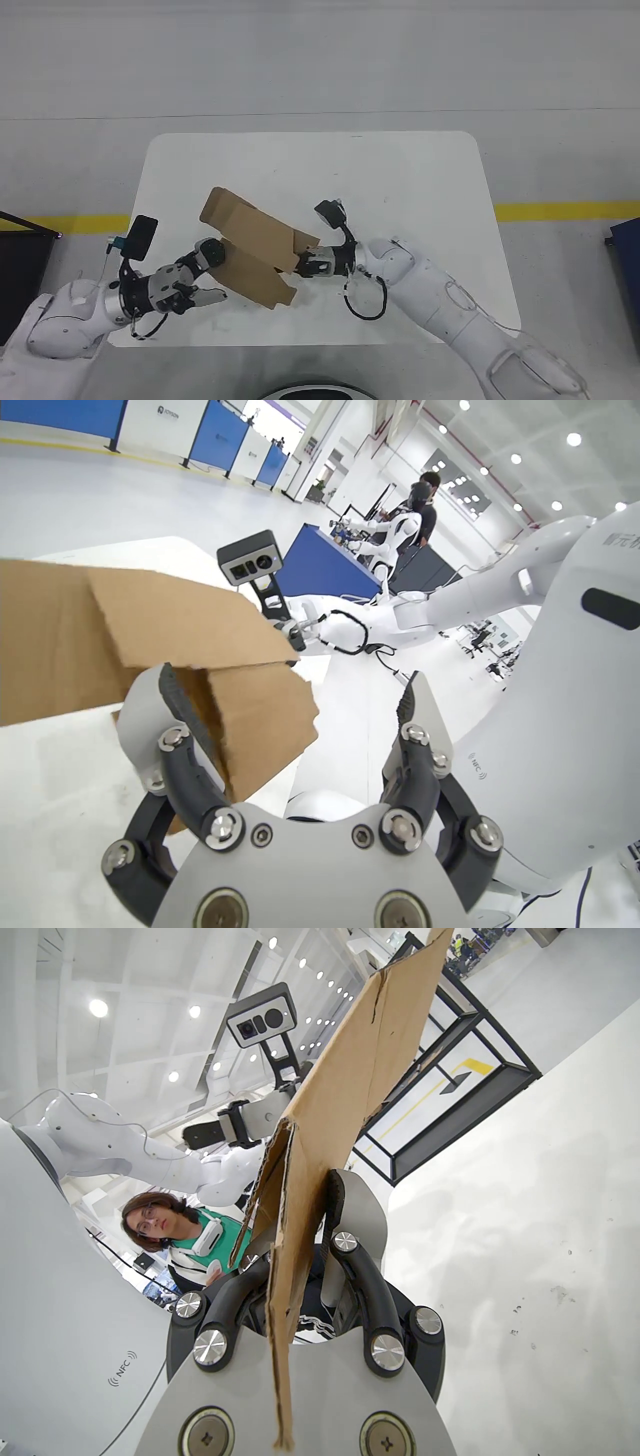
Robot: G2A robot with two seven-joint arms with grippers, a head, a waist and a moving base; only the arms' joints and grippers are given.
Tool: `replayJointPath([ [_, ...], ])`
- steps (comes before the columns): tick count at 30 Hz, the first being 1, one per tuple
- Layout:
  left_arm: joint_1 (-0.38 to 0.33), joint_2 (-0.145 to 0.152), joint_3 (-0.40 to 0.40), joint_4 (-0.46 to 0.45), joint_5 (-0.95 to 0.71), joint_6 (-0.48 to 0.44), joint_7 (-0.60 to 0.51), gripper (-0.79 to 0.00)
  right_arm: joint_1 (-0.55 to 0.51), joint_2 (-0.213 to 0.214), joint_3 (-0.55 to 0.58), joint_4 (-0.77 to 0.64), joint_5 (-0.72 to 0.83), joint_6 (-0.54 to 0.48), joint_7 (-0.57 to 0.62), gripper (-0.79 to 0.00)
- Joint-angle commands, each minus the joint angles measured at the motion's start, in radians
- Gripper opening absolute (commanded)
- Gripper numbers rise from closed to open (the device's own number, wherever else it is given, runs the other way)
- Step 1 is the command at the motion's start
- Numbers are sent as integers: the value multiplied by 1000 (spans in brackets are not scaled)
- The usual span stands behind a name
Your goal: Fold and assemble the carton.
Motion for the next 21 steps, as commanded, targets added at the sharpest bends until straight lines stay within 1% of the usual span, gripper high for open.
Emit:
replayJointPath([
  [1, 8, 0, -3, 2, 23, 0, 19, 0, -3, 2, 3, -4, 14, 0, 16, -785],
  [5, 12, 0, 19, -9, 58, 0, 47, 0, -8, 2, 3, -10, 35, 0, 46, -785],
  [12, 2, 8, 54, -17, 71, 0, 75, 0, -13, -2, 3, -9, 38, 0, 66, -785],
  [18, 1, 17, 61, -32, 39, 0, 102, 0, -14, -5, -15, -5, 49, 1, 75, -785],
  [21, 3, 23, 65, -46, 11, 0, 90, 0, -6, -5, -31, 3, 60, 7, 81, -785],
])
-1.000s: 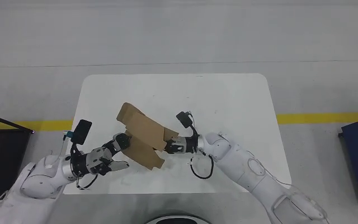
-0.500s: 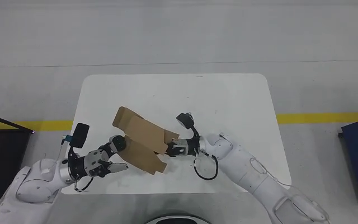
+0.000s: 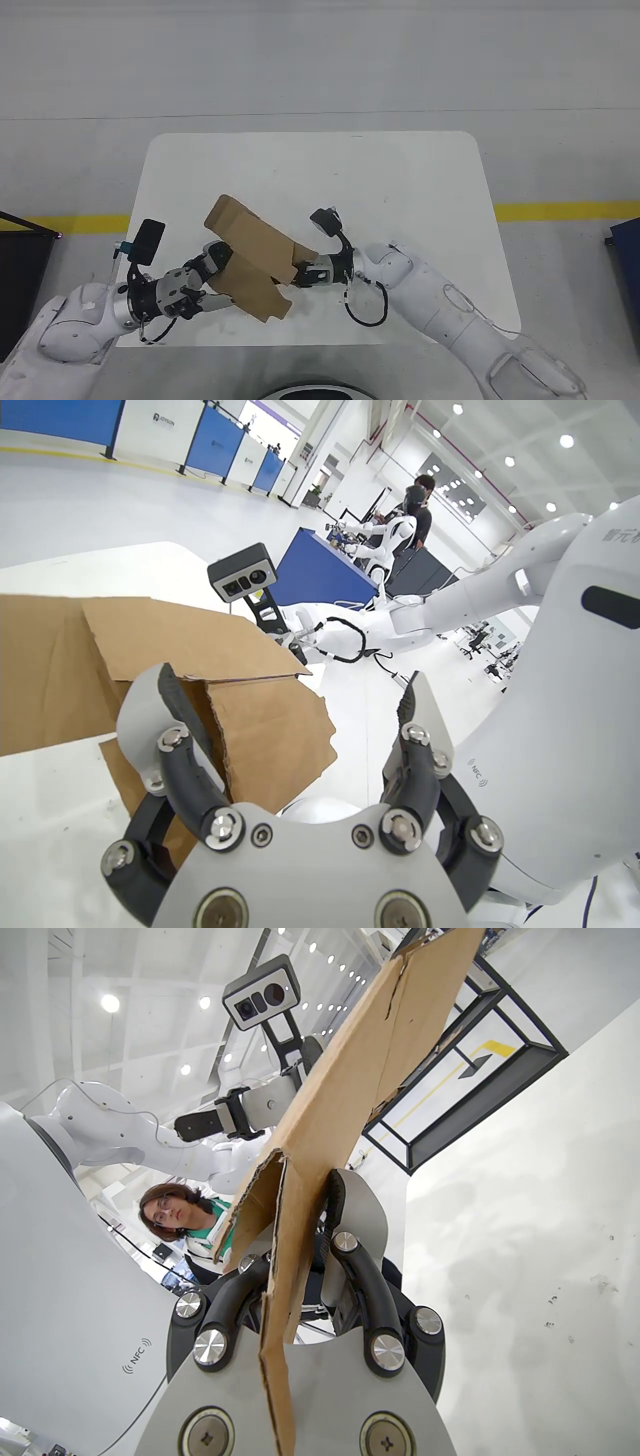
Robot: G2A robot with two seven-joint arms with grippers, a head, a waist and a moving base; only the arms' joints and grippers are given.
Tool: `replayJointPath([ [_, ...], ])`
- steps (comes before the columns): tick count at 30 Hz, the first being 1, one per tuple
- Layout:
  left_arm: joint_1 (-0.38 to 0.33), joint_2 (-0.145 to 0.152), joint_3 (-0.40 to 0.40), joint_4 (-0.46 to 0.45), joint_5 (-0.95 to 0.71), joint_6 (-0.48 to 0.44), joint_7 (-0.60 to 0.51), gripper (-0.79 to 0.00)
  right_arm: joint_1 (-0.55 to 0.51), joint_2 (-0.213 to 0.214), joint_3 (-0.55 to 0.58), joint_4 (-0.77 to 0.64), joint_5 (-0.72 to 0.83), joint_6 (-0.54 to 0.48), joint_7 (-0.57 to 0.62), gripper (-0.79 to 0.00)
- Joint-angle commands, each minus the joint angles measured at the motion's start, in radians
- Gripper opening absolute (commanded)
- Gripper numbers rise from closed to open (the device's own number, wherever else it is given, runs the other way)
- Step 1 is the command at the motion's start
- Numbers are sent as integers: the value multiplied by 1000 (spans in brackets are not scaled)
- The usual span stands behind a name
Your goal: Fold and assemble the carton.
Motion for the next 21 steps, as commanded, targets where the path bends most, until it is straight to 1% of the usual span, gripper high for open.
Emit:
replayJointPath([
  [1, 0, 4, 5, -11, -26, 0, -17, 0, 6, 0, -9, 6, 6, 5, 5, -785],
  [4, -4, 11, 12, -27, -82, 0, -68, 0, 15, 1, -20, 13, 16, 9, 9, -785],
  [5, -7, 14, 11, -30, -101, 0, -89, -25, 17, 1, -24, 14, 22, 10, 10, -785],
  [6, -9, 16, 9, -30, -119, 0, -109, -108, 19, 1, -28, 15, 27, 12, 12, -785],
  [7, -11, 17, 6, -29, -136, 0, -128, -243, 21, 1, -31, 17, 32, 12, 12, -785],
  [10, -15, 18, 1, -27, -179, 0, -167, -406, 27, 3, -41, 17, 46, 16, 16, -785],
  [12, -17, 20, 3, -25, -179, 0, -167, -449, 30, 4, -48, 18, 53, 19, 18, -785],
  [14, -20, 21, 2, -17, -166, 0, -167, -468, 34, 6, -54, 17, 58, 20, 20, -785],
  [19, -27, 23, 10, 1, -125, 0, -167, -465, 43, 10, -68, 18, 67, 23, 23, -785],
  [21, -31, 24, 23, 3, -111, 0, -167, -453, 46, 11, -72, 20, 68, 23, 23, -785],
])
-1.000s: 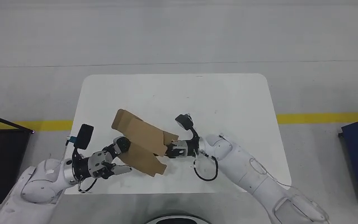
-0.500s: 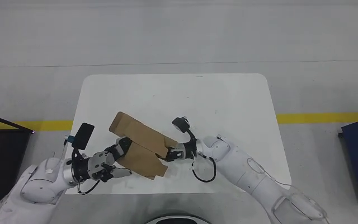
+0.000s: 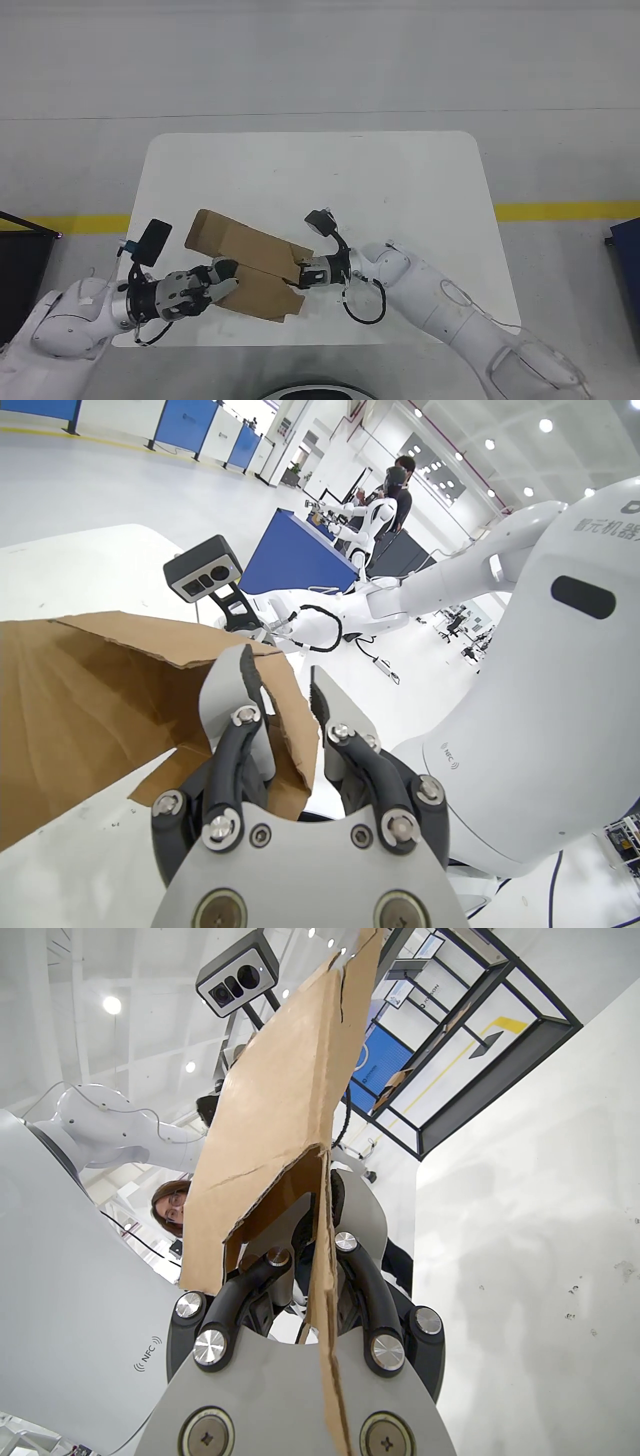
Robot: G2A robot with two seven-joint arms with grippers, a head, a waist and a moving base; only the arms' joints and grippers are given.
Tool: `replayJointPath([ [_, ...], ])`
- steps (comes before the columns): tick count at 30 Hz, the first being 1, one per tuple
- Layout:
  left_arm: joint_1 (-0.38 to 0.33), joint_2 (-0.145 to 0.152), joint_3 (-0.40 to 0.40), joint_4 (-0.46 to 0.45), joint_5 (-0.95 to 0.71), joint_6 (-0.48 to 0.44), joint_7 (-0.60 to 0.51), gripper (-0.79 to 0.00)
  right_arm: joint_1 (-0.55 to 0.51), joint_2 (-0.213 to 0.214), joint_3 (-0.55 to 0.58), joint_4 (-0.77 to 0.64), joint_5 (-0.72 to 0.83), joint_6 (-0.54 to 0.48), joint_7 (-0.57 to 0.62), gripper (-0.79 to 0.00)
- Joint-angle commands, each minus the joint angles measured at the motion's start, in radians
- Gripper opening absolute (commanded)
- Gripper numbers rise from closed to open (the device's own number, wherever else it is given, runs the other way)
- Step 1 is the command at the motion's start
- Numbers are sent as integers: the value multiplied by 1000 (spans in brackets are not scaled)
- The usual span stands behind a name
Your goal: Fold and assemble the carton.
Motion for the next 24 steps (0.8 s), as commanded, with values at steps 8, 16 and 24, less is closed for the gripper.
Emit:
replayJointPath([
  [8, -30, 20, 62, 9, 26, 0, 0, -292, 11, 1, -12, 13, -2, -3, -3, -785],
  [16, -48, 41, 89, 21, 25, 0, 0, -496, 17, -1, -16, 20, -6, -2, -2, -785],
  [24, -65, 60, 115, 41, 22, 0, 0, -785, 18, -4, -13, 26, -20, -11, -11, -785],
])
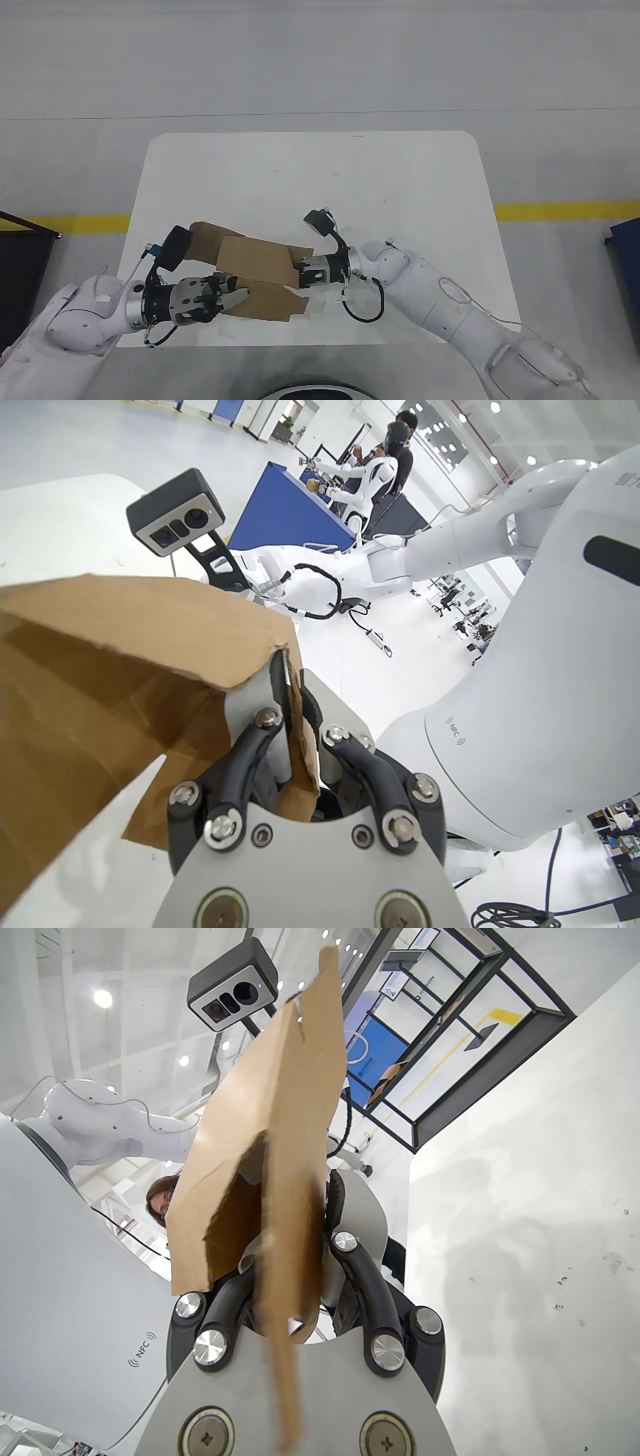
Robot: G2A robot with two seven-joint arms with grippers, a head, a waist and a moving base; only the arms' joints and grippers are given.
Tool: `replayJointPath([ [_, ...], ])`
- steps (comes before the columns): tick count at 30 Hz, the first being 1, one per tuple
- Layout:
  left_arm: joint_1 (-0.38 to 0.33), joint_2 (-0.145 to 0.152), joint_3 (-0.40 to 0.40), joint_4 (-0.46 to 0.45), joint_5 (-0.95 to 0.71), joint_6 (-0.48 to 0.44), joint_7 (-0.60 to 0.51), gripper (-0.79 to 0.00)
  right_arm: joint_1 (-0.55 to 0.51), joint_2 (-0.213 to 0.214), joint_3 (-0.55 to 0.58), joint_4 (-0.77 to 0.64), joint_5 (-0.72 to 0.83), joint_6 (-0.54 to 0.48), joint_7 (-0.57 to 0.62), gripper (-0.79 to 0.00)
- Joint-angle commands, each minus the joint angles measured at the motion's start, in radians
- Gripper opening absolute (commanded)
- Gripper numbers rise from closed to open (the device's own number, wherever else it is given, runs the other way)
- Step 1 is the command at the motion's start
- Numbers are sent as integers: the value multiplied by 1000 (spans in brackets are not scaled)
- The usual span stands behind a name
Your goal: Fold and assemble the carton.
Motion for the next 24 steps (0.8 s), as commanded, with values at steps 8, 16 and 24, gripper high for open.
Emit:
replayJointPath([
  [8, 4, -8, -63, 32, -29, 0, 108, -785, -12, -1, 21, -7, -34, -19, -26, 0],
  [16, 47, -36, -104, 73, 20, 0, 318, -785, -80, 26, 138, -98, -46, -19, -58, 0],
  [24, 47, -36, -104, 73, 20, 0, 318, -785, -127, 41, 201, -147, -20, -19, -61, 0],
])
